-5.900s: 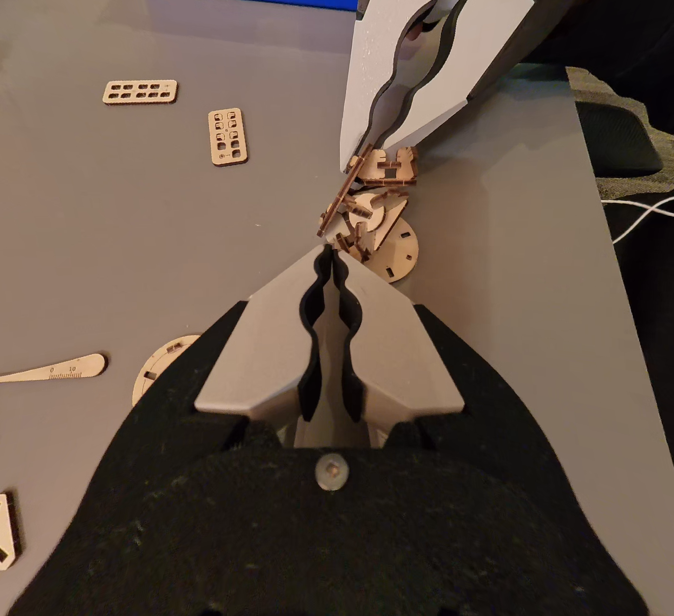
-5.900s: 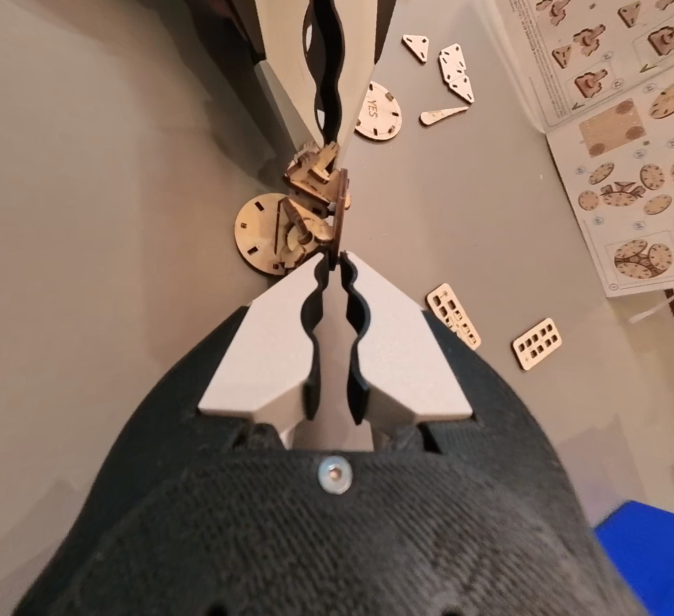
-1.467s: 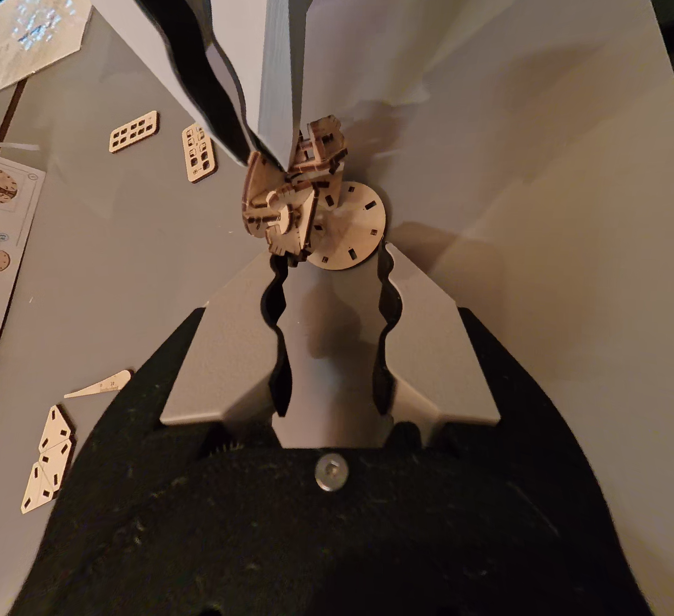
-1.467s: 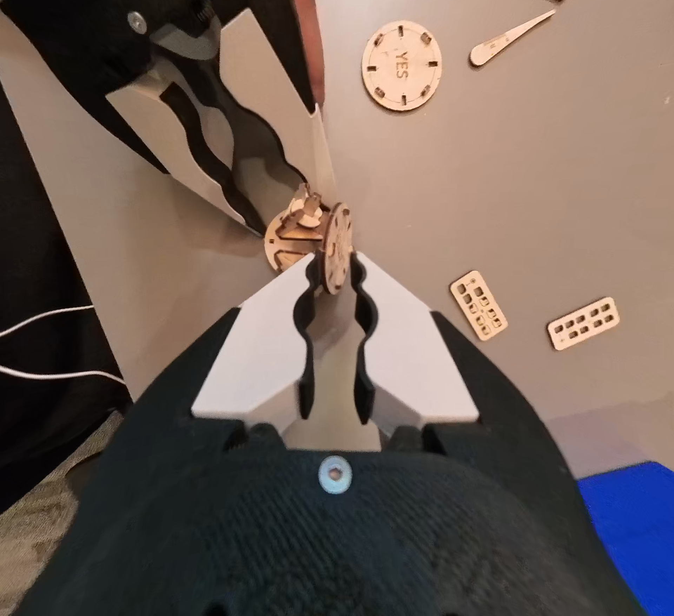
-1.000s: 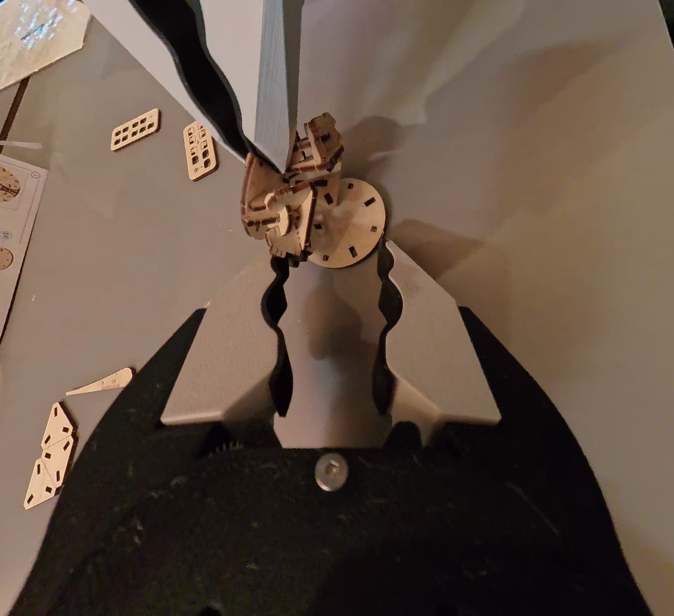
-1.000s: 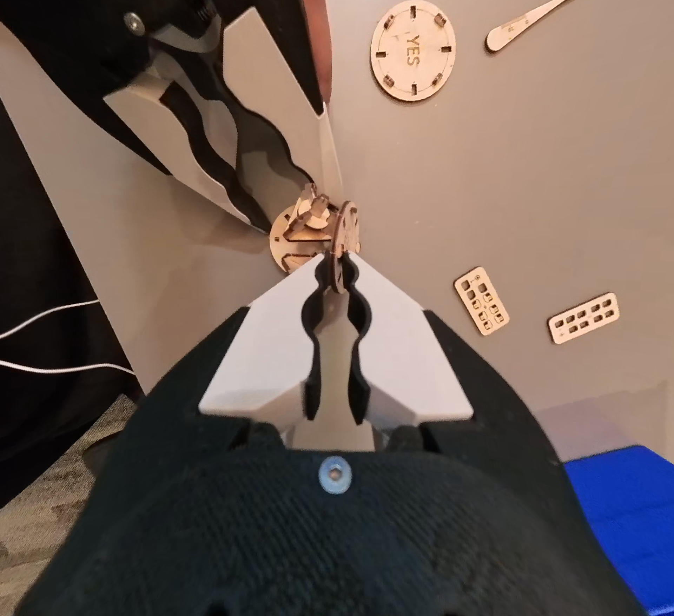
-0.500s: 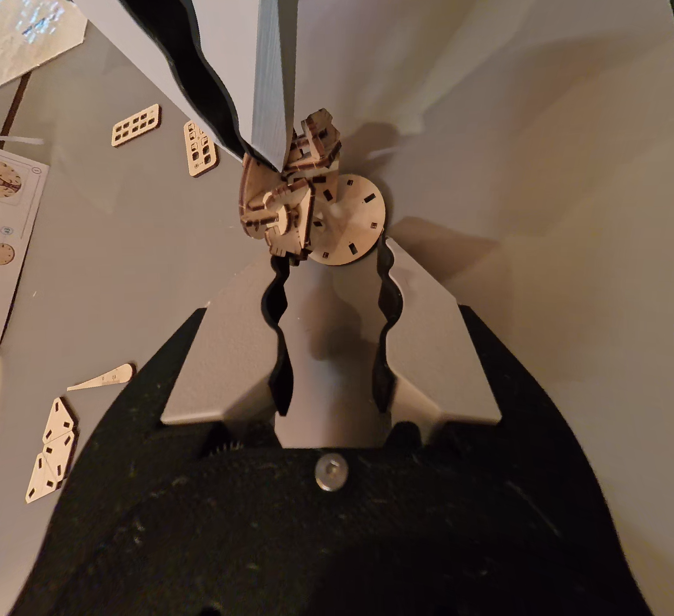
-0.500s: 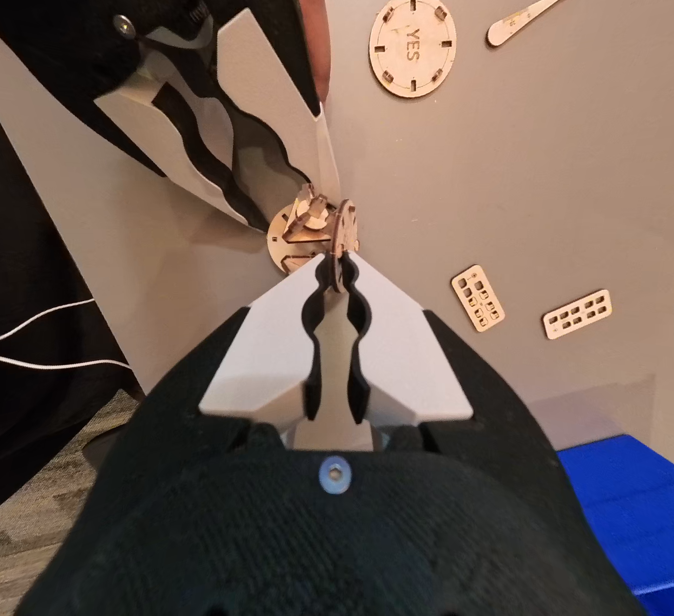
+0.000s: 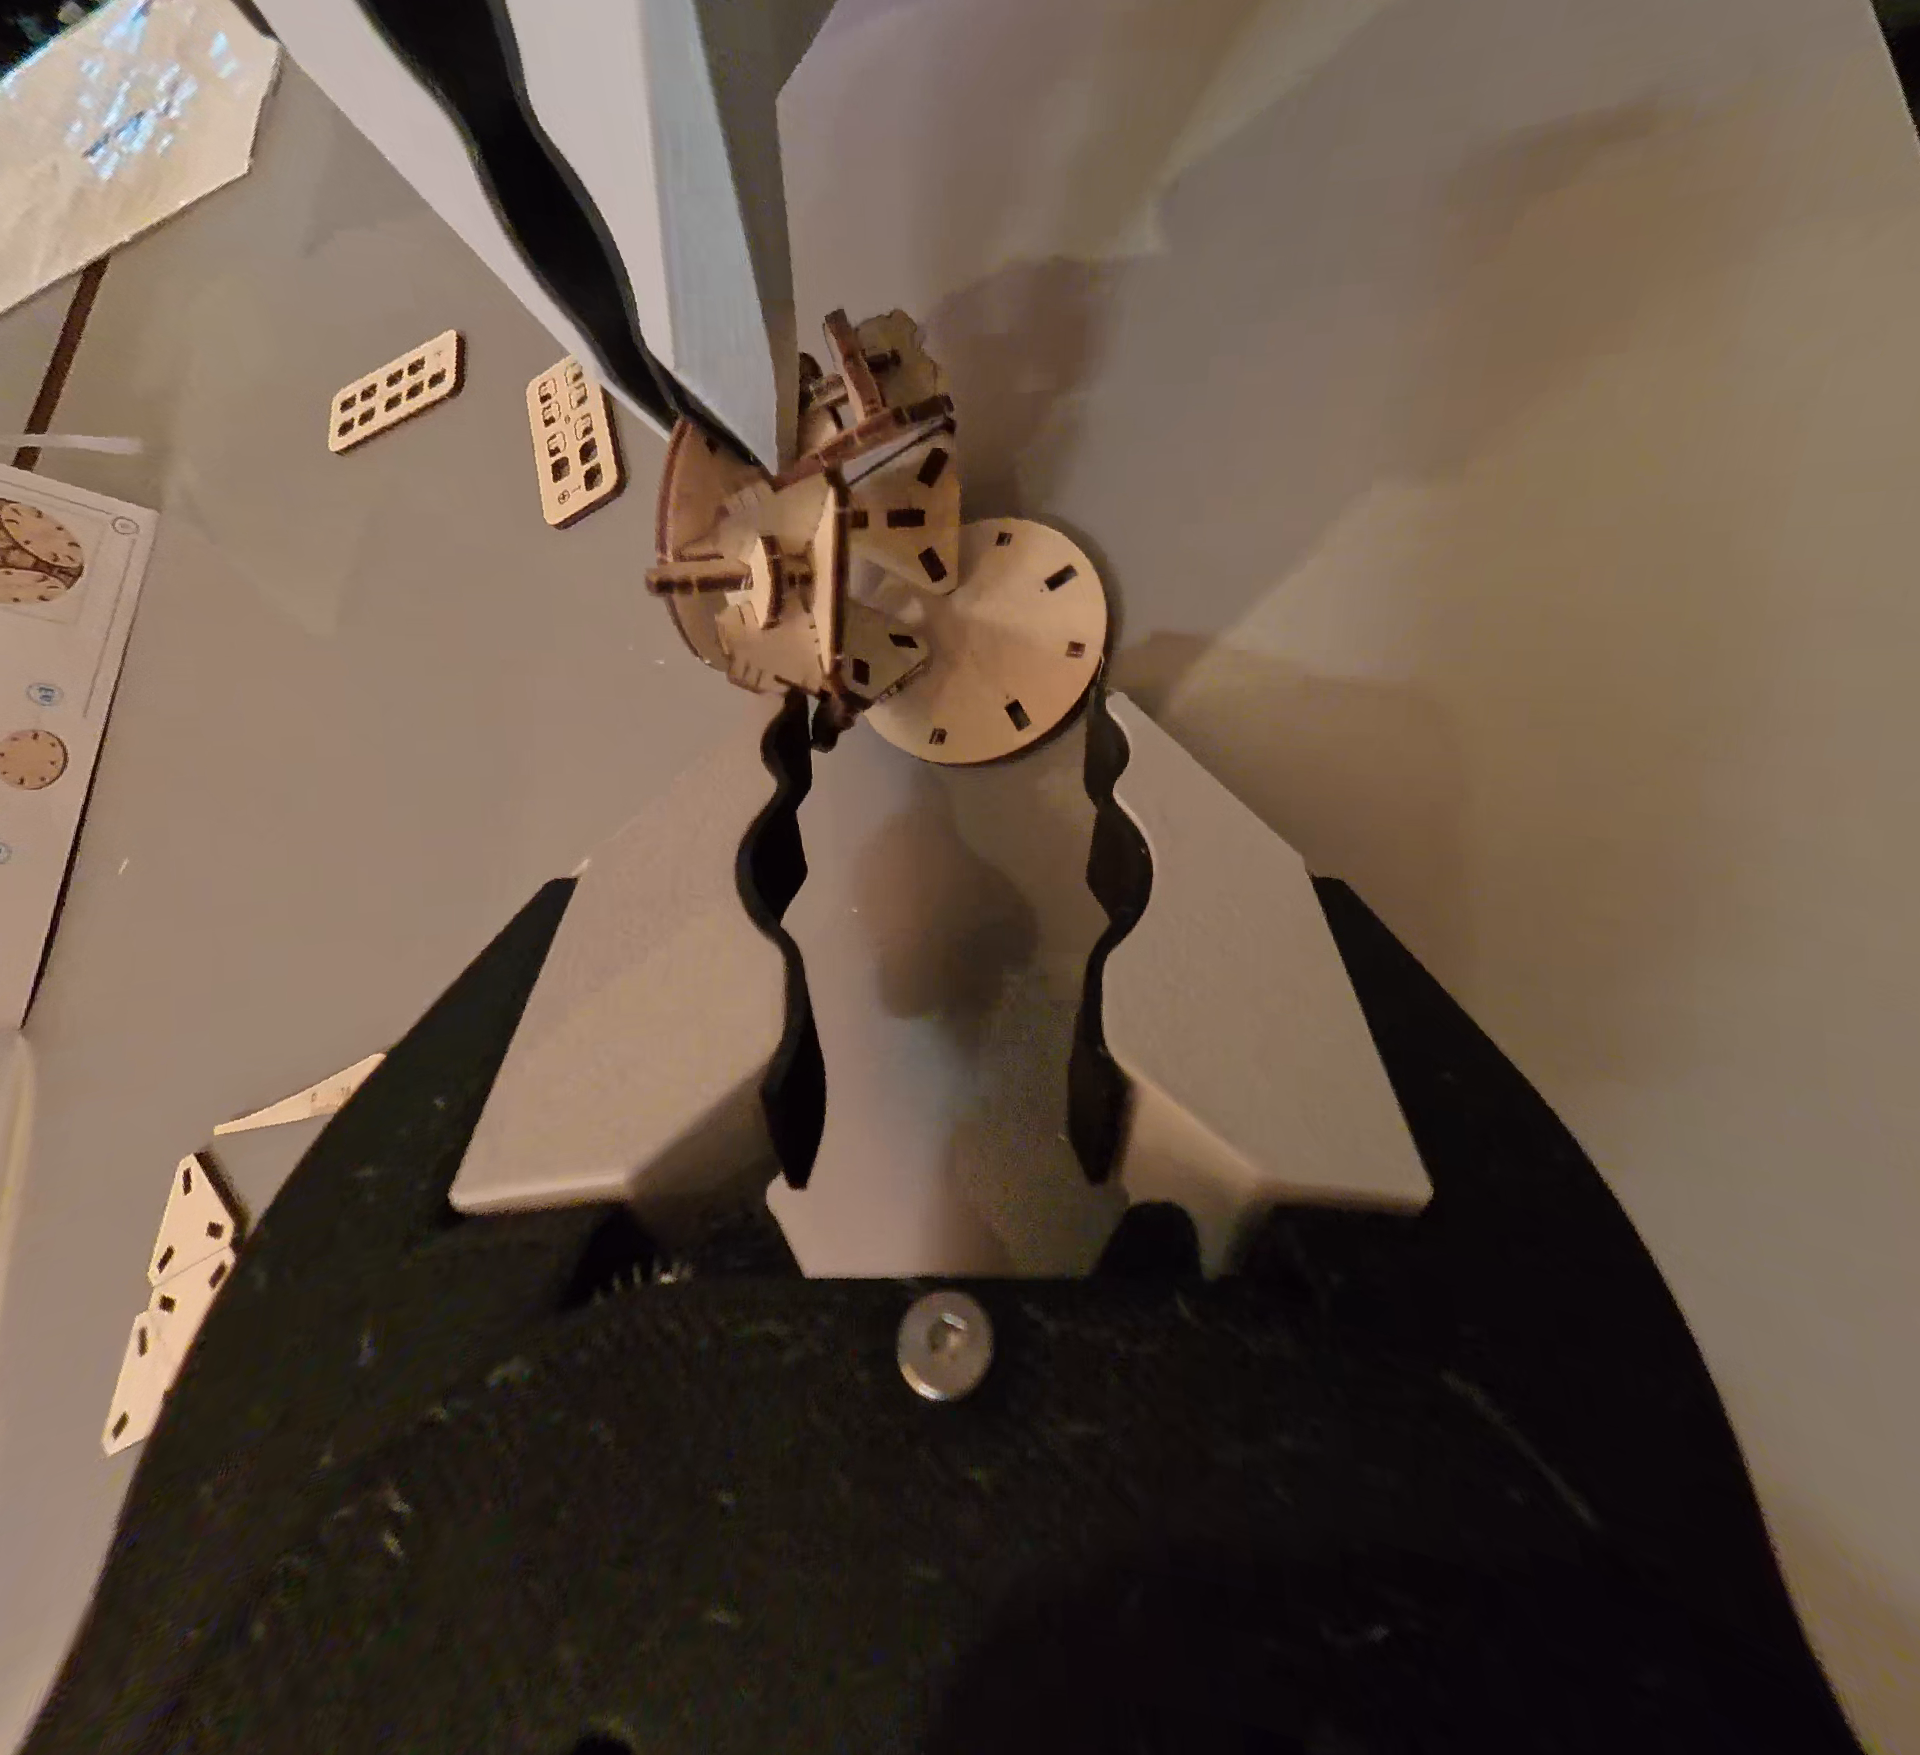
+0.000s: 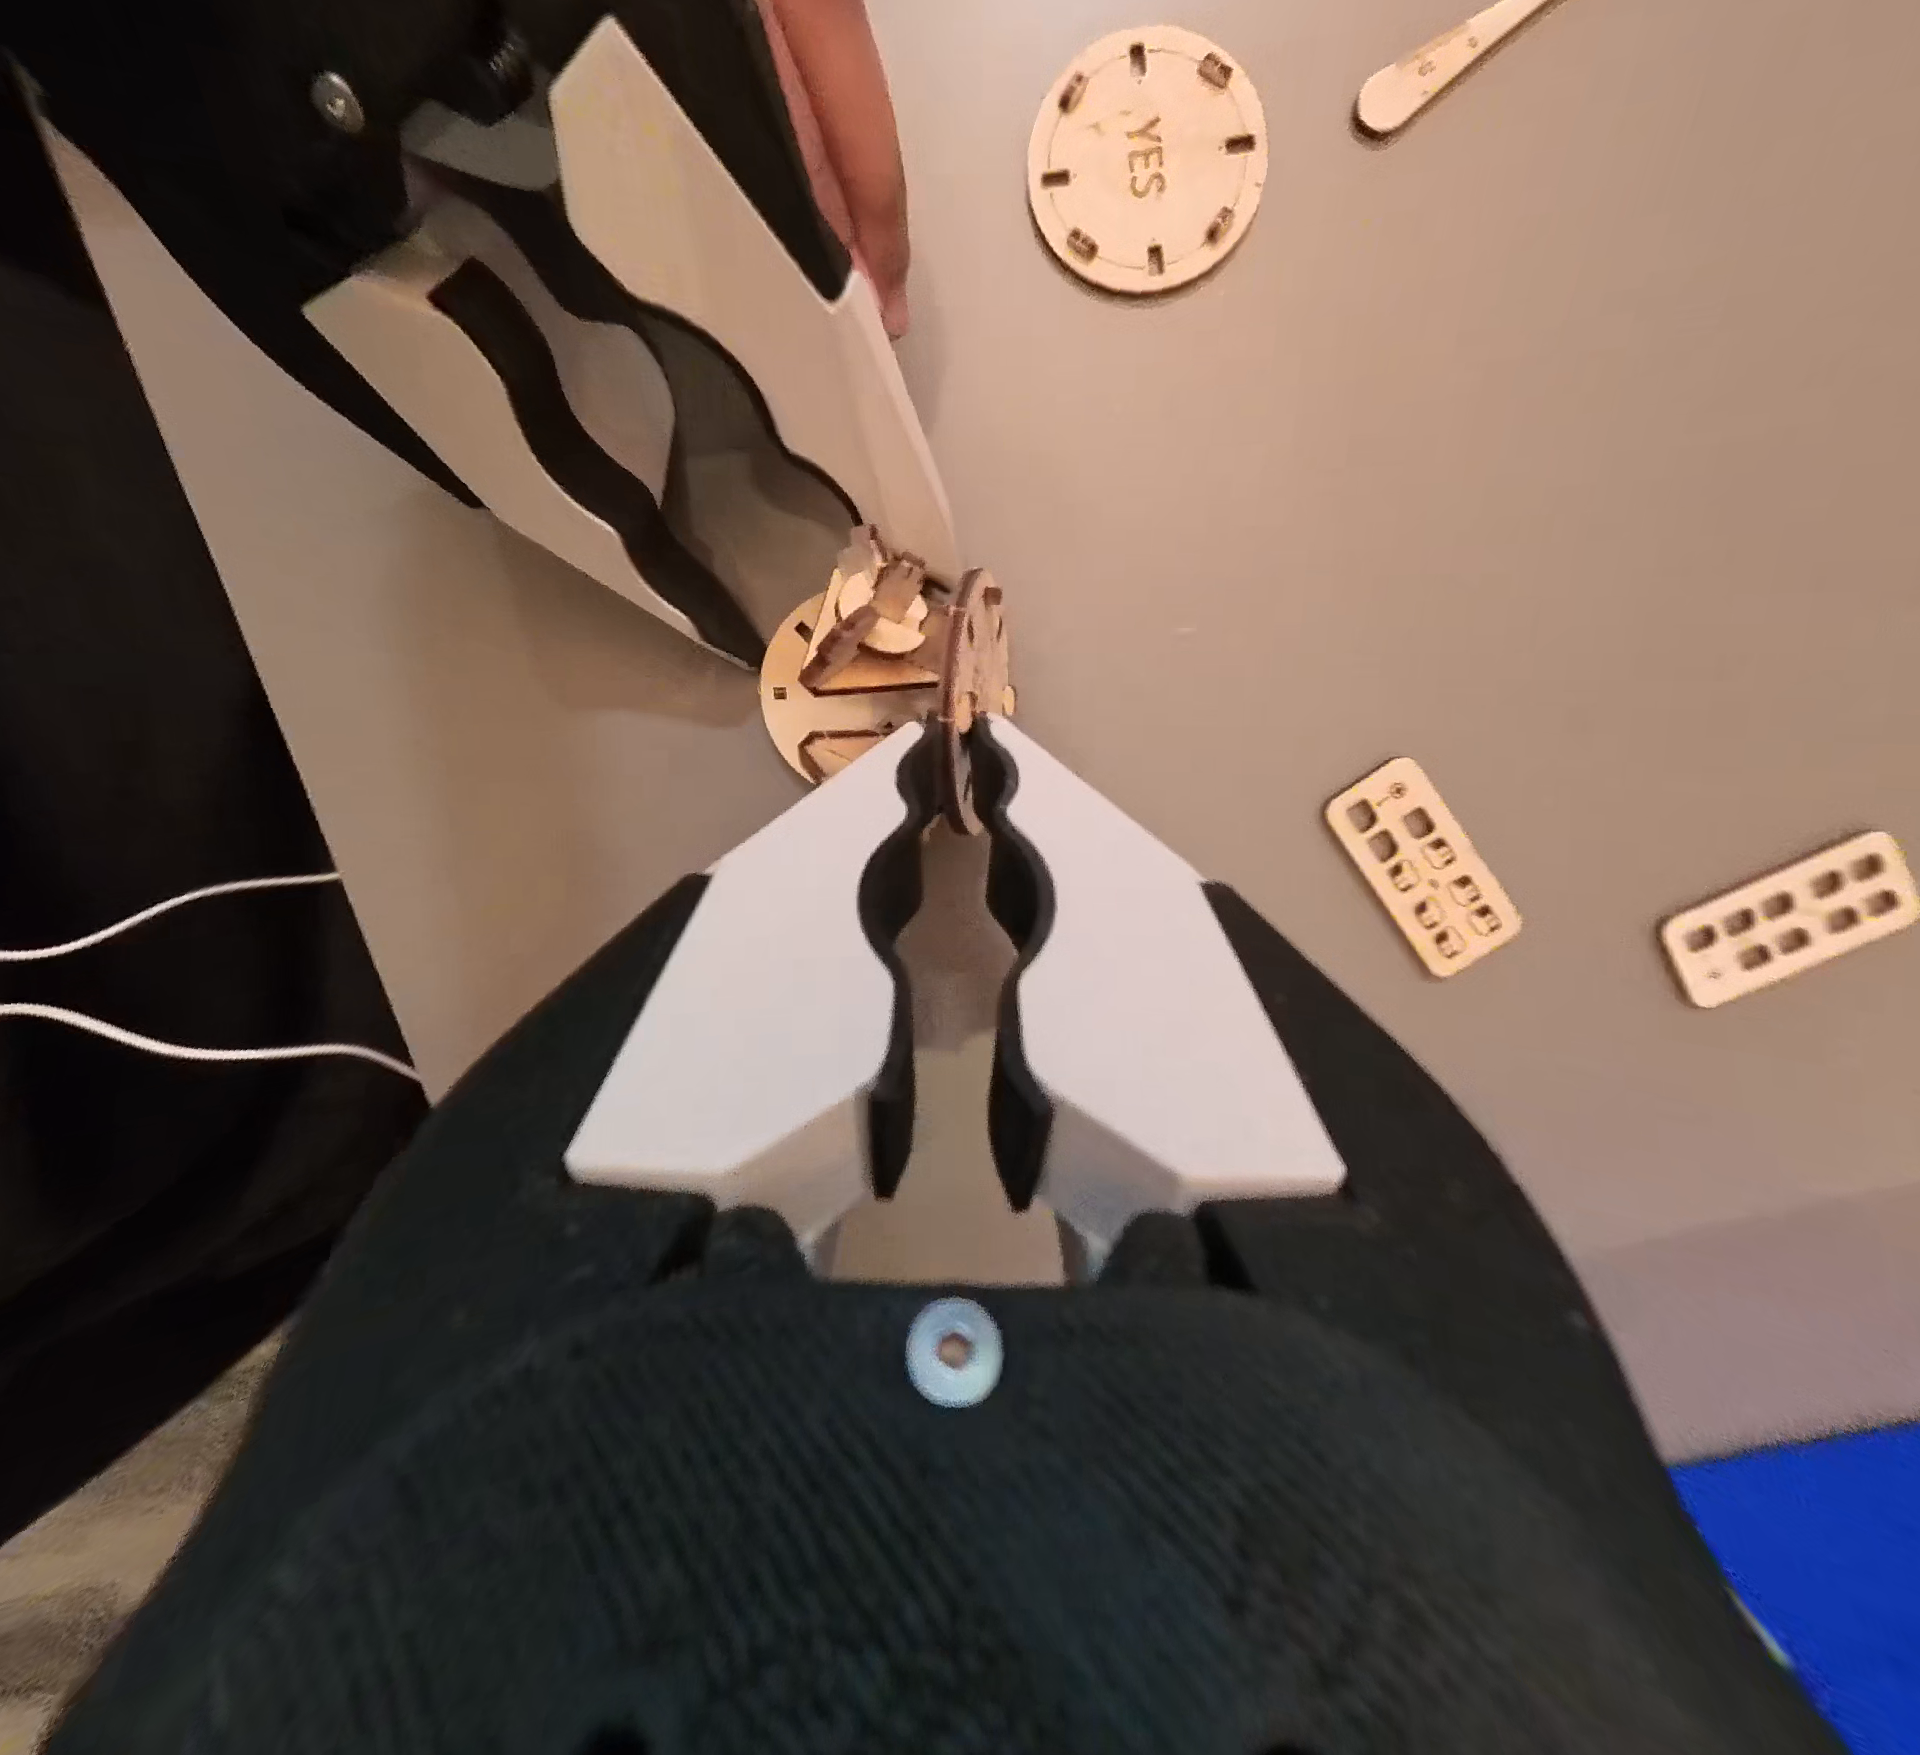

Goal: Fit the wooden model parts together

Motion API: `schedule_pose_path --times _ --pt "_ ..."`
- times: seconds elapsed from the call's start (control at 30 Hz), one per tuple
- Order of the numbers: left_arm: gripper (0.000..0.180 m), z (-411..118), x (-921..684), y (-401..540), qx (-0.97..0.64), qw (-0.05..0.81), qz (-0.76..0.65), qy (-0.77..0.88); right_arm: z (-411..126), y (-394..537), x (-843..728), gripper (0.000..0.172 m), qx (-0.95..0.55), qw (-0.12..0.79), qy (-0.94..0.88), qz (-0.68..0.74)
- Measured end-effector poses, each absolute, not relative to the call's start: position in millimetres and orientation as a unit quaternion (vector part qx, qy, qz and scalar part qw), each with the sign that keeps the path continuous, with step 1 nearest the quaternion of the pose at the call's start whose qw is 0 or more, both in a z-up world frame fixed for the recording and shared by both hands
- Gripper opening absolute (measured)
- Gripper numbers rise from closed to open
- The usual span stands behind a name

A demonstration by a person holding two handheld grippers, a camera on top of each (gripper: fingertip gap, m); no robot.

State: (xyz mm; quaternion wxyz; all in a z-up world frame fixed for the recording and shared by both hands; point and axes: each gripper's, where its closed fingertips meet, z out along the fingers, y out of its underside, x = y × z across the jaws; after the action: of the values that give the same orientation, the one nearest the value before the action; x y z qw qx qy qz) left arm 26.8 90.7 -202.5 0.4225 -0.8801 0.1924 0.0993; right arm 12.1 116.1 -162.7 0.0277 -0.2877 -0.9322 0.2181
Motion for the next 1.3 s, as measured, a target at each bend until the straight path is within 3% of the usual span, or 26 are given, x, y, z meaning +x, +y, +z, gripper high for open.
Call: schedule_pose_path --times 0.17,0.57,0.93,1.1,1.23,1.3 --pt "0.05 -203 28 89 -0.88 0.42 0.096 0.199 -164 120 13 0.003 -0.286 0.033 -0.931 0.226" --pt "0.042 -203 31 88 -0.873 0.423 0.112 0.215 -162 111 14 0.002 -0.224 0.154 -0.955 0.118" --pt "0.038 -204 32 88 -0.87 0.423 0.125 0.222 -161 112 14 0.003 -0.219 0.181 -0.949 0.138" --pt "0.039 -204 32 88 -0.869 0.423 0.128 0.223 -159 116 12 0.014 -0.232 0.194 -0.938 0.171" --pt "0.036 -204 32 88 -0.87 0.422 0.128 0.223 -149 113 16 0.045 -0.261 0.164 -0.922 0.236" --pt "0.035 -204 32 88 -0.87 0.42 0.128 0.223 -143 113 18 0.043 -0.278 0.153 -0.909 0.272"
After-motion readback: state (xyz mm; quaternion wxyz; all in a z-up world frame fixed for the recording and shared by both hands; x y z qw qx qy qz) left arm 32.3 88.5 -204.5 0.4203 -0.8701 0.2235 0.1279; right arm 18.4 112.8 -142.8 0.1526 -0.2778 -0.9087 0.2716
